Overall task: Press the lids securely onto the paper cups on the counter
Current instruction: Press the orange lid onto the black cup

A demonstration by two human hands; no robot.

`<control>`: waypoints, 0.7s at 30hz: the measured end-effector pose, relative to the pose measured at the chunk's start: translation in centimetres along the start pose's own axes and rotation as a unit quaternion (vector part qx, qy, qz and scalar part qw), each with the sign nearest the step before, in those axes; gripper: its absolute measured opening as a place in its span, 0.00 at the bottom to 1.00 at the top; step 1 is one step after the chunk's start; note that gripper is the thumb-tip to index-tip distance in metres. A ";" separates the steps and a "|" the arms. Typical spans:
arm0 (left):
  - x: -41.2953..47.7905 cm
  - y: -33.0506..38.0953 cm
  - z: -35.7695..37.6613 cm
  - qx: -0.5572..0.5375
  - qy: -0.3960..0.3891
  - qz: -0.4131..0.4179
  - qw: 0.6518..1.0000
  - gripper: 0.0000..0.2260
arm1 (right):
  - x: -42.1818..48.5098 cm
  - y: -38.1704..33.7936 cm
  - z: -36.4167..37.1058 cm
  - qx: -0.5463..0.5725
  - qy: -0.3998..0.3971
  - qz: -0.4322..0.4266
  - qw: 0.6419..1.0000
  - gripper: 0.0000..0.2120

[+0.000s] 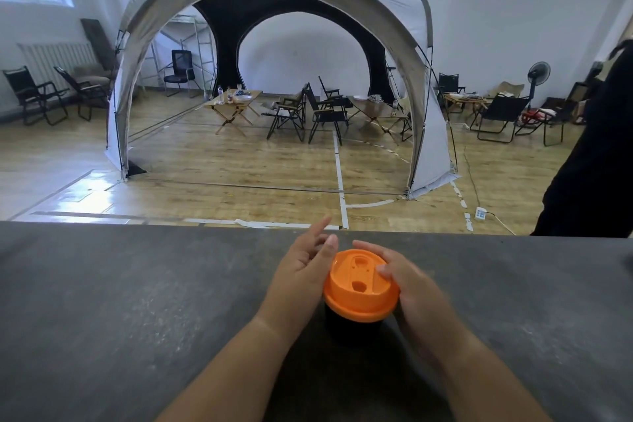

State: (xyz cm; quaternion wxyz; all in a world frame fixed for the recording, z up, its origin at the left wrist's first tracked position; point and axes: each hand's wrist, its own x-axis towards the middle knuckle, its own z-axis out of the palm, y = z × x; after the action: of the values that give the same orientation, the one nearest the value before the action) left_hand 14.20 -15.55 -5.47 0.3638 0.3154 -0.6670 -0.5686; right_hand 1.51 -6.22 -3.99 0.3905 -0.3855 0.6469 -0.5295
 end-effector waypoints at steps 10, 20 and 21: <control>-1.2 -0.5 0.9 0.014 -0.066 0.013 0.998 0.22 | -0.6 1.5 -0.3 -0.031 0.075 -0.134 0.988 0.37; -1.1 -1.4 1.1 -0.012 -0.006 0.033 0.999 0.24 | 0.1 2.0 -1.1 -0.161 0.089 -0.132 0.974 0.31; -0.9 -1.4 1.0 -0.012 0.005 0.025 1.000 0.25 | 0.3 2.1 -1.2 -0.141 0.107 -0.137 0.975 0.25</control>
State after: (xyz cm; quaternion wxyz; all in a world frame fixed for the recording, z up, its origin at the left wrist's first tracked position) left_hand 13.86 -14.55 -7.09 0.3854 0.2972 -0.6655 -0.5659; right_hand 0.12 -5.76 -5.97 0.1847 -0.4630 0.6943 -0.5191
